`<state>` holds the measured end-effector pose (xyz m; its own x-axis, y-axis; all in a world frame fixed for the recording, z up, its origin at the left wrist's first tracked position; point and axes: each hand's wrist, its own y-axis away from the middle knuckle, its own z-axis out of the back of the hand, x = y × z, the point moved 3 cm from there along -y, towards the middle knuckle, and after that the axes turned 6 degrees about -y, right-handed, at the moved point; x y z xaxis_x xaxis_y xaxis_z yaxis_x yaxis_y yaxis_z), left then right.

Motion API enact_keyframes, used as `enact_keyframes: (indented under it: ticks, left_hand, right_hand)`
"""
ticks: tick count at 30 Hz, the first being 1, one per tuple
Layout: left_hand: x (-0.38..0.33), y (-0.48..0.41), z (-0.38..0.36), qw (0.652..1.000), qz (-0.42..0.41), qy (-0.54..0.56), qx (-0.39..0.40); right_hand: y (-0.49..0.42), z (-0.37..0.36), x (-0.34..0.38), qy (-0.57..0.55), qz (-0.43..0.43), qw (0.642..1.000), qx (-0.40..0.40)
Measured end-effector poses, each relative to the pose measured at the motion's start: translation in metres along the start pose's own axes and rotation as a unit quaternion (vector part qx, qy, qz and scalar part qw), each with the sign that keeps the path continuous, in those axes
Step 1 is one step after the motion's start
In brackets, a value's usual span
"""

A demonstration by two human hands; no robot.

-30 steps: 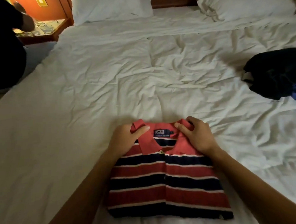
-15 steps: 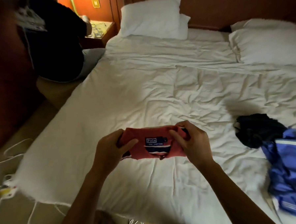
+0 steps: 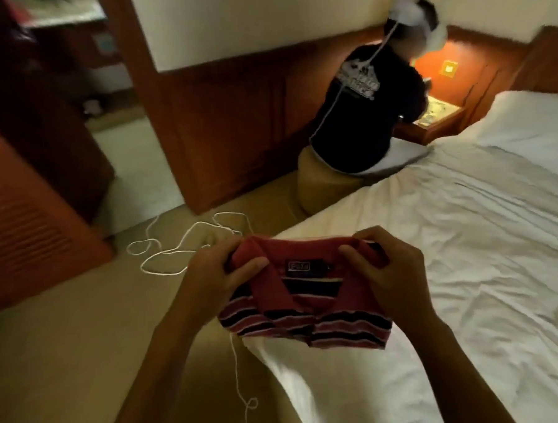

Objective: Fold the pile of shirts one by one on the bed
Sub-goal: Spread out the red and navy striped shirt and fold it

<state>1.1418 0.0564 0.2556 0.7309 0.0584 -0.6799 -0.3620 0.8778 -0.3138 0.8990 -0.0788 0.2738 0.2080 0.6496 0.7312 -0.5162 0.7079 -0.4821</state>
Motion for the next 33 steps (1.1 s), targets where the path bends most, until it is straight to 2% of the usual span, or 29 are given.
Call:
enact_keyframes:
  ticks: [6,12,16,19,24,28,33]
  left_hand:
    - [0.081,0.040,0.156,0.981,0.107,-0.076,-0.146]
    - [0.135,0.143,0.268,0.916,0.233,-0.146,-0.293]
    - [0.158,0.213,0.316,0.857,0.321,-0.177,-0.362]
    - [0.173,0.247,0.341,0.811,0.373,-0.188,-0.410]
    - [0.203,0.267,0.380,0.715,0.461,-0.218,-0.479]
    - [0.224,0.274,0.404,0.640,0.512,-0.232,-0.524]
    - [0.248,0.300,0.434,0.565,0.555,-0.228,-0.567]
  right_hand:
    - [-0.093,-0.171,0.081,-0.110,0.111,0.980,0.124]
    - [-0.130,-0.339,0.184,-0.200,0.213,0.916,0.276]
    - [-0.118,-0.441,0.251,-0.248,0.258,0.870,0.339]
    - [-0.112,-0.510,0.290,-0.295,0.300,0.814,0.401]
    - [-0.124,-0.615,0.353,-0.358,0.362,0.714,0.480]
    - [-0.130,-0.686,0.401,-0.384,0.391,0.652,0.524]
    - [-0.107,-0.758,0.461,-0.401,0.415,0.590,0.564]
